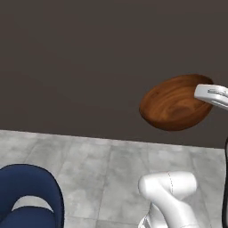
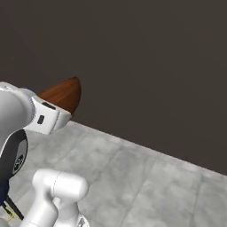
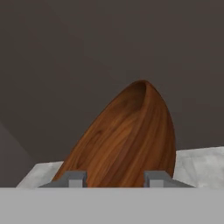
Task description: Take the smaller bowl and place it next to the appetizer plate on the dining counter , and place the larger bowl next to the plate with cooked food.
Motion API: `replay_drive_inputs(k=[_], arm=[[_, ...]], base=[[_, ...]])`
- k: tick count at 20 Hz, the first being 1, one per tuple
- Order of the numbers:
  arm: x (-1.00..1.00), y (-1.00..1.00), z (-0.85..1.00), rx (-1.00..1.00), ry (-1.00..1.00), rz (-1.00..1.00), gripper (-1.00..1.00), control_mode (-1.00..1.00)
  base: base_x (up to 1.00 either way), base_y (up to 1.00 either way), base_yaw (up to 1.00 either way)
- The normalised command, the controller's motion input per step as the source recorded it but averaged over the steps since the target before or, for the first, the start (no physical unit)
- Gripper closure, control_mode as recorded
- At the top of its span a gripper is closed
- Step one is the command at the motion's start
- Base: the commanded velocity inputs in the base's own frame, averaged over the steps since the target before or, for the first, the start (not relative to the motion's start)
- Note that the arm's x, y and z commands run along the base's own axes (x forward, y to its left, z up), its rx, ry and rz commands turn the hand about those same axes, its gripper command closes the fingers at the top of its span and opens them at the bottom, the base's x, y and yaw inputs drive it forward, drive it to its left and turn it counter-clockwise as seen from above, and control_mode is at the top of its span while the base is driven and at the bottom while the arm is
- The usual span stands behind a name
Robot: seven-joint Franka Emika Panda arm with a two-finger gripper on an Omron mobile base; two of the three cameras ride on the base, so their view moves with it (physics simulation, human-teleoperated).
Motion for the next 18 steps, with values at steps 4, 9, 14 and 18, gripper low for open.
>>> replay_drive_inputs(k=[4,9,14,18], arm=[[0.00,0.00,0.00,0.00,0.00,0.00,1.00,1.00],[0.00,0.00,0.00,0.00,0.00,0.00,1.00,1.00],[0.00,0.00,0.00,0.00,0.00,0.00,1.00,1.00],[0.00,0.00,0.00,0.00,0.00,0.00,1.00,1.00]], base=[[1.00,0.00,0.52],[1.00,0.00,0.56],[1.00,0.00,0.54],[1.00,0.00,0.56]])
